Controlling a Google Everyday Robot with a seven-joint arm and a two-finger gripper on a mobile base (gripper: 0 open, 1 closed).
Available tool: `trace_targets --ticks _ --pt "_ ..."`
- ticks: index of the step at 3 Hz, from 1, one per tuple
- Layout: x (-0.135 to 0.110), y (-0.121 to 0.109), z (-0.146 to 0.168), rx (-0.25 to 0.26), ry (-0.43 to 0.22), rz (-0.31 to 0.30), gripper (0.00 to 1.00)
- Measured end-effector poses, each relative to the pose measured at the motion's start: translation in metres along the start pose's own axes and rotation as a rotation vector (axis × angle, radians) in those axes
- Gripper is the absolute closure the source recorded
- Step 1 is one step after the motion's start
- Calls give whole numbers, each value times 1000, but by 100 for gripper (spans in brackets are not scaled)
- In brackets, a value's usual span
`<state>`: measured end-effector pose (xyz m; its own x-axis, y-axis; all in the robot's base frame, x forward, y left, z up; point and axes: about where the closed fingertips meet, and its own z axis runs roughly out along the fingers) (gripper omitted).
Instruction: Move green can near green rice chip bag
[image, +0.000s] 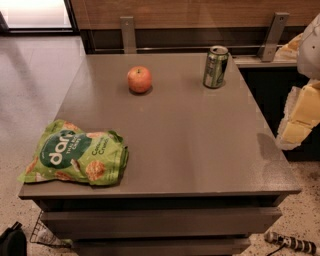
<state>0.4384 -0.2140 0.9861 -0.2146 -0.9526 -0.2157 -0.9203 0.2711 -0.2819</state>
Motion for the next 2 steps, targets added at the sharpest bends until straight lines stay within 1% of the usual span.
trace_targets --ticks 1,2 --pt "0 0 0 0 0 0 0" --pt "2 -12 3 30 -35 20 0"
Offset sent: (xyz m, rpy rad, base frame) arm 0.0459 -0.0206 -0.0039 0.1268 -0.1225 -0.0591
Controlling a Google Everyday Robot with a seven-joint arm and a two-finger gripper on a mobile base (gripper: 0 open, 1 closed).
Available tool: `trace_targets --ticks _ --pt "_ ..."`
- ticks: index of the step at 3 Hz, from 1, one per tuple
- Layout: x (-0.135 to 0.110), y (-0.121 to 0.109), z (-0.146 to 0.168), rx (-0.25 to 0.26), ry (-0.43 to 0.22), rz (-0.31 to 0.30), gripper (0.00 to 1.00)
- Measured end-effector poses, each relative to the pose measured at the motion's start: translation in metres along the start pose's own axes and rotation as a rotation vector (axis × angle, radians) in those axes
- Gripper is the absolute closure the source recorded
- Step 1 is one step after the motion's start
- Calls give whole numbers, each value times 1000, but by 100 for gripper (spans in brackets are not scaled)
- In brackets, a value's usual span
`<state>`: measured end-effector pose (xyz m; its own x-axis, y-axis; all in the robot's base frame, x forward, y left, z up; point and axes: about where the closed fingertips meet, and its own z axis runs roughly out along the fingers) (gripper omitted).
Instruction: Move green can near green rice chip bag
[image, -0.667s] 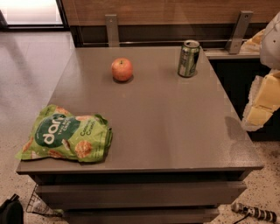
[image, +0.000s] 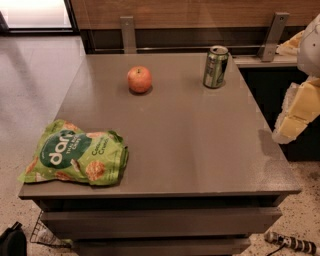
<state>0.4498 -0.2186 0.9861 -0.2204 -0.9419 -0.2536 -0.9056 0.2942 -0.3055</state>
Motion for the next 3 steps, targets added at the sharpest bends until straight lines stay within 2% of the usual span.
trace_targets --ticks 1,2,3 --pt "4 -48 14 108 -151 68 0" --pt "5 -88 35 167 -282 116 0" --pt "10 -120 61 200 -415 173 0"
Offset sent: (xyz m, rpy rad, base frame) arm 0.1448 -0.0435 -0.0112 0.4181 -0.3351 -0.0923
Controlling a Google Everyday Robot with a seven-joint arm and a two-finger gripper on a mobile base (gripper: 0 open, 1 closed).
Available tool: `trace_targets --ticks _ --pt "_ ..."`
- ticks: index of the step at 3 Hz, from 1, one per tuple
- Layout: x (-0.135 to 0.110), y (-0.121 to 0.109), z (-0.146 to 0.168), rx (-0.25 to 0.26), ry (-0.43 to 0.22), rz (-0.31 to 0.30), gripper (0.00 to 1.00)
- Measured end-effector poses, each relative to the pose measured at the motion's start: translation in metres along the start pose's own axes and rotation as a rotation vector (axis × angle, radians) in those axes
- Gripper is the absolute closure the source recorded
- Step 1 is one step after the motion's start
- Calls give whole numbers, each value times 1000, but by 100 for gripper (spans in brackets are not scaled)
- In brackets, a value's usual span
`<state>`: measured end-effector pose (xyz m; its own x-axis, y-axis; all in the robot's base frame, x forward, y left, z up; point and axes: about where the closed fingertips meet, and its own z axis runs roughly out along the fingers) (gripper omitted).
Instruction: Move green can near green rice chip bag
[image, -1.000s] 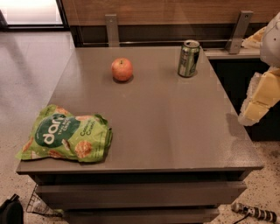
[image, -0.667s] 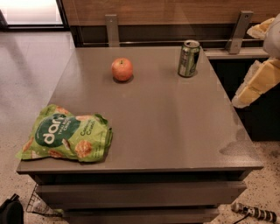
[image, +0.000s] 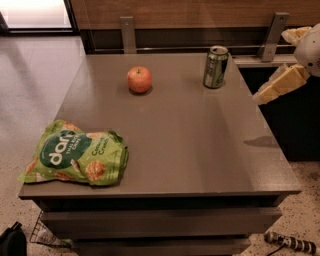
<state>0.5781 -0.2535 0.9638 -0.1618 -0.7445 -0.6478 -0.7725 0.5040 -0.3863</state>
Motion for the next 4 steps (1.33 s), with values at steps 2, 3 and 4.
trace_targets --ticks 2,3,4 --pt "36 -13 57 15 -210 175 0" --pt "48 -13 69 69 -317 224 0" --pt "53 -21 65 148 -421 244 0"
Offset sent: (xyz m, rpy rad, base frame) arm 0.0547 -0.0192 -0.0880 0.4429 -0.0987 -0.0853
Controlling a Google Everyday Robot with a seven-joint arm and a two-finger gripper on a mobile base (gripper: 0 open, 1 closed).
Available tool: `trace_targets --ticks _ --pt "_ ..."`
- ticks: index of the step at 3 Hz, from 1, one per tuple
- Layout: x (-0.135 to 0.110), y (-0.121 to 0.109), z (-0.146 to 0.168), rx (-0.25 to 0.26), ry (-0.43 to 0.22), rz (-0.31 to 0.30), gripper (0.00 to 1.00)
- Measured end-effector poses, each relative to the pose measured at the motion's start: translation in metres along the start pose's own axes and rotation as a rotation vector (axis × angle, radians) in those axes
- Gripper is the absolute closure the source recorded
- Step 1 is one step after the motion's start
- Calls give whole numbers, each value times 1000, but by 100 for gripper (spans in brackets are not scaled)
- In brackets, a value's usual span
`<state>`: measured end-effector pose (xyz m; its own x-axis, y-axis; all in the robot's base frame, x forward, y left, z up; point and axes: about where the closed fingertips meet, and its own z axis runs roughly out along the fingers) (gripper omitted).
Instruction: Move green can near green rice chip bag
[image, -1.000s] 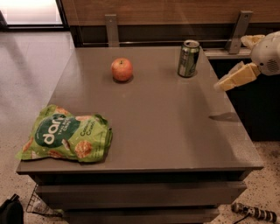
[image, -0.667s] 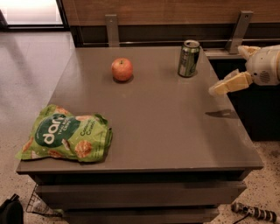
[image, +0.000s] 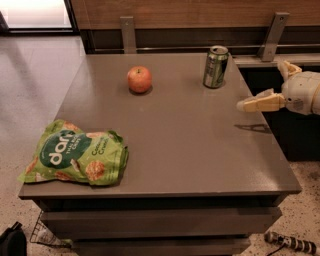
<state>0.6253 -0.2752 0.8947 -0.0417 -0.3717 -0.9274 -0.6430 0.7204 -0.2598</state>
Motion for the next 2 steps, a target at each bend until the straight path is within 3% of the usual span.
trace_targets --ticks 1,2 --pt "-5 -8 14 -8 -30 30 0" --pt "-11 -26 45 -29 -93 104 0"
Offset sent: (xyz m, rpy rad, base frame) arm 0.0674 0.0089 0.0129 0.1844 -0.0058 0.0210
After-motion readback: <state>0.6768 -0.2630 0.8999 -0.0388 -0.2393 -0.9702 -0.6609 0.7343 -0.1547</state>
